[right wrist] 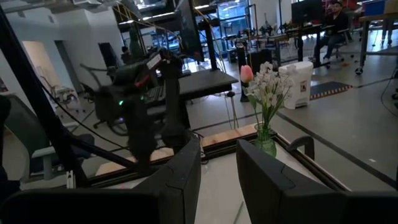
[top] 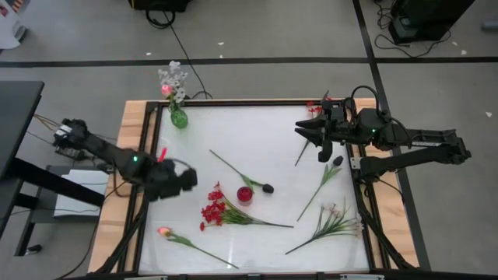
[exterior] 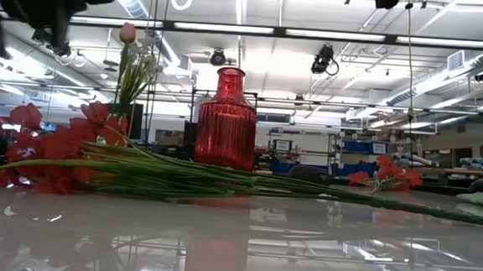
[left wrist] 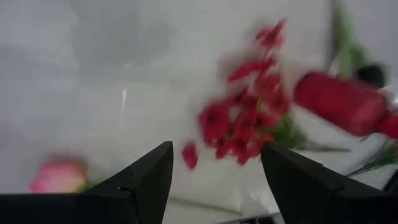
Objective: Sort flowers into vase by color
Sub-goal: Put the pink flowers into the green flower vase
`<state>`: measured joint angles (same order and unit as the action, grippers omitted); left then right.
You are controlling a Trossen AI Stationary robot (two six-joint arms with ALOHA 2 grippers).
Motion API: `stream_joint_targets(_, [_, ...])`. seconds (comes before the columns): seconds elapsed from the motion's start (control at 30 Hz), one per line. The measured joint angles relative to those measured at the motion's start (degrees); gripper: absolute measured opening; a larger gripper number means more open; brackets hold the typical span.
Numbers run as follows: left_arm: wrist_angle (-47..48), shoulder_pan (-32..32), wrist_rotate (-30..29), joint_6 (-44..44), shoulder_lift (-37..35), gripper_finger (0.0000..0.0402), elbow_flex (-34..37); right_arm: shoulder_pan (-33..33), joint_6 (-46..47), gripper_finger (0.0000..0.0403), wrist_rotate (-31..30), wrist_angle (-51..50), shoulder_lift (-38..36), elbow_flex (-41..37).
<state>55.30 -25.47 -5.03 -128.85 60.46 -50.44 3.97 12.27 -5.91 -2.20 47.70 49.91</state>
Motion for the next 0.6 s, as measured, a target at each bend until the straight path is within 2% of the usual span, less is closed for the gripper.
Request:
stream_joint_targets(0.37, [-18.0, -3.7, 11.1, -2.1, 11.7, 0.0249, 0.4, 0.0, 0.0, 0.0113, 0.0, 0.0, 0.0, 0.0])
stream_joint_targets(0.6, [-21.3, -9.8, 17.4, -3.1, 17.2, 0.0249, 0.5, 0.0, 0.0, 0.0113, 0.0, 0.0, 0.0, 0.0])
